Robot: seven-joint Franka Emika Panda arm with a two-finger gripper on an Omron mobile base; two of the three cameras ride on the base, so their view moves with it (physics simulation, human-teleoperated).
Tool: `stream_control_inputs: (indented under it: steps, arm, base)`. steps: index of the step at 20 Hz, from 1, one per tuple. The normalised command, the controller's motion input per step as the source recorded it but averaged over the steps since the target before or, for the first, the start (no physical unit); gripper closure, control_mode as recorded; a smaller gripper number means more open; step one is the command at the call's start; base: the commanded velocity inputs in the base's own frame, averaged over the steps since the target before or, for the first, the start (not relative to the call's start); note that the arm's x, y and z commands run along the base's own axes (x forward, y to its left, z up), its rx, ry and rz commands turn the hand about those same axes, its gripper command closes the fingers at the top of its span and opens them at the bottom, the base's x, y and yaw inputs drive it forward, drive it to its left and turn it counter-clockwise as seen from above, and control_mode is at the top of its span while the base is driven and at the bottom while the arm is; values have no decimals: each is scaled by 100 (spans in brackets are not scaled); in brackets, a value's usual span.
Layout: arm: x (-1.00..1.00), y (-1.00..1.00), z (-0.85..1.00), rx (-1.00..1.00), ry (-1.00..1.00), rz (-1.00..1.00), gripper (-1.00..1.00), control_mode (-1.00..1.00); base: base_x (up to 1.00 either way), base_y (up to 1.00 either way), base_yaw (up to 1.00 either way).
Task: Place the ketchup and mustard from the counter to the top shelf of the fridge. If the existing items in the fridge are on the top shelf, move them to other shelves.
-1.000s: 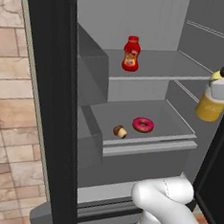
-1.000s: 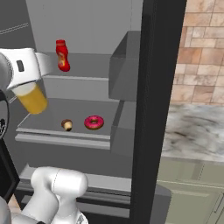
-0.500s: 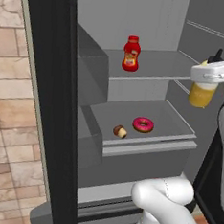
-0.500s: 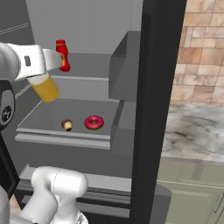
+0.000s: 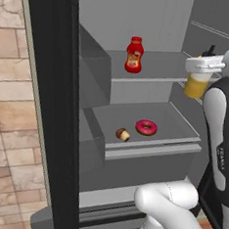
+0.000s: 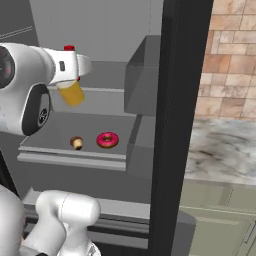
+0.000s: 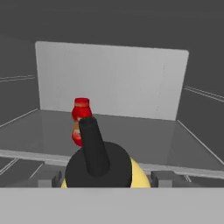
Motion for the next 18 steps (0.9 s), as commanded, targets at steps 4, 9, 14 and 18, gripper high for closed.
stream_control_inputs:
  steps: [4,9,14,18]
  arm:
    - [58,-17,0,2,0,0,100,-100]
    - [60,-22,0,3,0,0,100,-100]
    - [47,-3,0,3,0,-1,100,-100]
    - [42,0,0,2,0,-3,100,-100]
  base:
    - [0,0,0]
    - [0,0,0]
    - [0,0,0]
    - [0,0,0]
